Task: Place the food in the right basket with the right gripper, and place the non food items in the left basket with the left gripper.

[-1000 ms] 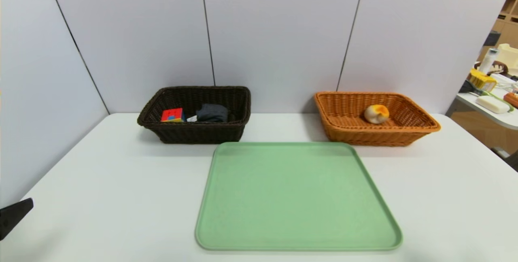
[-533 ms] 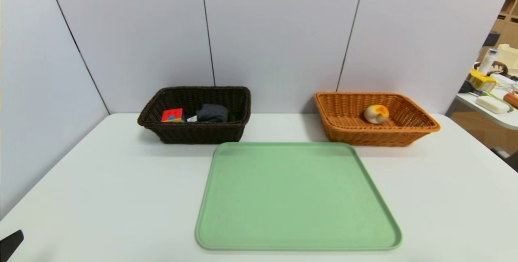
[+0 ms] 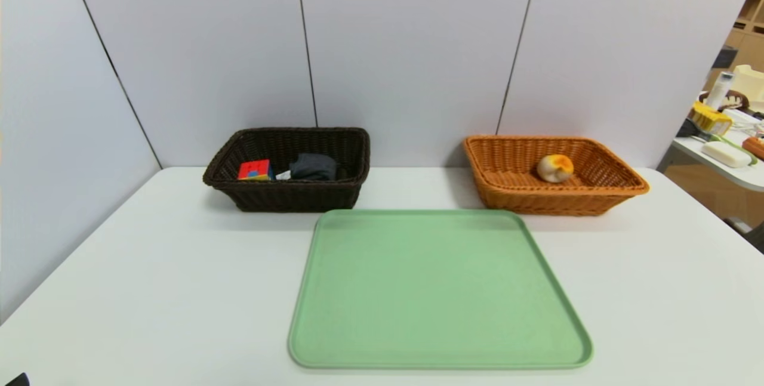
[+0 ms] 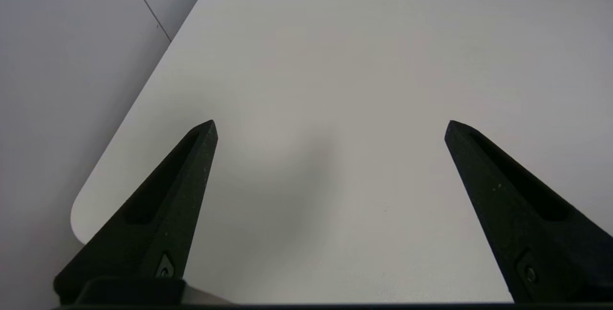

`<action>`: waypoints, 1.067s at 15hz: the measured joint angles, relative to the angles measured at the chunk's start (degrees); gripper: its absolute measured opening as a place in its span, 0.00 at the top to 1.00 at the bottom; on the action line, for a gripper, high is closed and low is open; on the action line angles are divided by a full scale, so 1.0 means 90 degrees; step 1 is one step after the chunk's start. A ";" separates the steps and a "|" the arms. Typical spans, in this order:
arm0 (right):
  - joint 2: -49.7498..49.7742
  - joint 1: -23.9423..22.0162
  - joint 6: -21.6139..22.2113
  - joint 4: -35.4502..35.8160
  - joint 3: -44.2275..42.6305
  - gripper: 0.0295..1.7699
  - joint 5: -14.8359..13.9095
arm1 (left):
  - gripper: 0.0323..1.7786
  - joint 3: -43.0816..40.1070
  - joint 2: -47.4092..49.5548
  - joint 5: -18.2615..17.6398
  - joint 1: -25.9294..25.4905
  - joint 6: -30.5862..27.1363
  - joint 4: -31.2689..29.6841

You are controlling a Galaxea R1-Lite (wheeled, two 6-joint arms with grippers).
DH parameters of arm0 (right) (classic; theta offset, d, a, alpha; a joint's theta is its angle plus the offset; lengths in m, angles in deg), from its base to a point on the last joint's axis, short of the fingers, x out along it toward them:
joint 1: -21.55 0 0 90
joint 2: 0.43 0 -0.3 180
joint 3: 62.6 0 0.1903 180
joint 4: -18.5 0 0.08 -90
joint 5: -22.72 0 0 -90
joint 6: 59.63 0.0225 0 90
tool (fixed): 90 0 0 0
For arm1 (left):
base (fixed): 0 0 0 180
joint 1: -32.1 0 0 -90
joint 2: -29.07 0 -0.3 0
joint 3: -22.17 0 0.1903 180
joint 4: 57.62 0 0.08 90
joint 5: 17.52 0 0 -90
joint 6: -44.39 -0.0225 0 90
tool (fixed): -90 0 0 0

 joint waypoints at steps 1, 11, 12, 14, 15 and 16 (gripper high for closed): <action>0.0116 -0.0003 0.0001 0.0005 0.0051 0.04 0.0020 | 0.05 -0.0080 0.0141 -0.0005 -0.0012 -0.0005 0.0001; 0.1284 -0.0019 -0.0037 -0.0058 0.0435 0.04 0.0168 | 0.05 -0.0459 0.1241 -0.0049 -0.0347 -0.0289 -0.0198; 0.1315 -0.0016 -0.0037 -0.0058 0.0435 0.04 0.0165 | 0.05 -0.0477 0.1311 -0.0098 -0.0475 -0.0355 -0.0195; 0.1355 -0.0015 -0.0039 -0.0042 0.0423 0.04 0.0176 | 0.05 -0.0557 0.1540 -0.0125 -0.0616 -0.0401 -0.0187; 0.1379 -0.0009 -0.0037 -0.0039 0.0423 0.04 0.0176 | 0.05 -0.0591 0.1671 -0.0134 -0.0670 -0.0410 -0.0186; 0.1428 -0.0007 -0.0037 -0.0042 0.0423 0.04 0.0190 | 0.05 -0.0616 0.1801 -0.0138 -0.0708 -0.0442 -0.0180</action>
